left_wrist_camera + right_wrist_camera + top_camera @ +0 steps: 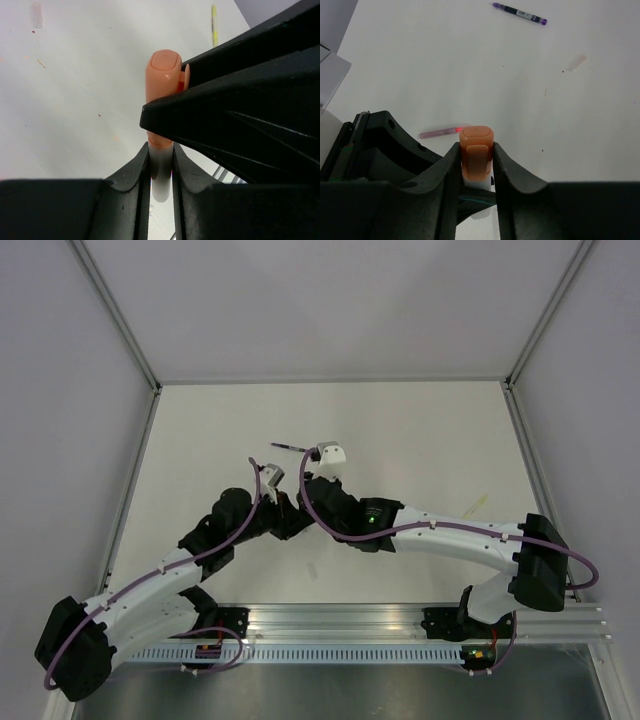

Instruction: Insert the pens into the pen caps

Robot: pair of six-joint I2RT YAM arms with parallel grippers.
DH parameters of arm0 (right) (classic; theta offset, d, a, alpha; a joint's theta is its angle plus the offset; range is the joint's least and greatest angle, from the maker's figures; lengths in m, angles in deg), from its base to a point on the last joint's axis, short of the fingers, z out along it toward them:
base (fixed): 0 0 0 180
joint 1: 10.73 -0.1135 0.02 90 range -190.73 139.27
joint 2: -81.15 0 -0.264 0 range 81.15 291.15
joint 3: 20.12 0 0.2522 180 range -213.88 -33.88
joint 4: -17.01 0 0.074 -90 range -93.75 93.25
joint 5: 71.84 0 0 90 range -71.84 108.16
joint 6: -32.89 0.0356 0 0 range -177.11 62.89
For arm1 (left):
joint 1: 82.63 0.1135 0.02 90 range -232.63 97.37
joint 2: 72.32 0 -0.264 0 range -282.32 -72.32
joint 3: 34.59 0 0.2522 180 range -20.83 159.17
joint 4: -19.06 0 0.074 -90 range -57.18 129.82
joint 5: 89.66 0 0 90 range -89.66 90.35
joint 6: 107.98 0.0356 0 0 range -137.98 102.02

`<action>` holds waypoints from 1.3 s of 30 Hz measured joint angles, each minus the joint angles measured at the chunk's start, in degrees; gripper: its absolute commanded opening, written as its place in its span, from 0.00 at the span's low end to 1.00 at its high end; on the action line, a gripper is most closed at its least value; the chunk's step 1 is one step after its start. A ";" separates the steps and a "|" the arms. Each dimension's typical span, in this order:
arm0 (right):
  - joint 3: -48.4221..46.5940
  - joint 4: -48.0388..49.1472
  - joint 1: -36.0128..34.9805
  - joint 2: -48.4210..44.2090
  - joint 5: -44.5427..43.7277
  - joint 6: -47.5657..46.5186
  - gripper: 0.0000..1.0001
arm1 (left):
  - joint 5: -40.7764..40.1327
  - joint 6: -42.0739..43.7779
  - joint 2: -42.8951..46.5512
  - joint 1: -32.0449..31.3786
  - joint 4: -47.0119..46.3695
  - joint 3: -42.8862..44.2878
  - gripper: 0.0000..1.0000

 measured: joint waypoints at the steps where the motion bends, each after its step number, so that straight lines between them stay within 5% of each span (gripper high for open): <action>1: 0.00 0.00 -0.04 -0.09 0.15 0.28 0.45 | 0.13 0.00 0.46 0.00 -0.07 -0.31 0.02; 12: 5.16 1.29 -0.24 -11.23 3.78 -4.15 0.74 | 4.22 0.00 6.51 0.09 -6.45 -1.51 0.02; 24: 24.35 10.03 -0.24 -36.54 22.99 -15.93 0.73 | 11.74 -1.03 12.17 0.09 -10.47 -2.36 0.02; 32: 24.72 8.72 -0.33 -36.06 14.25 -16.33 0.70 | 8.63 -1.03 14.27 0.09 -8.31 -2.25 0.02; 39: 20.35 4.20 6.05 -22.77 6.21 -14.25 0.63 | -6.32 -1.09 16.26 0.11 1.73 -1.44 0.02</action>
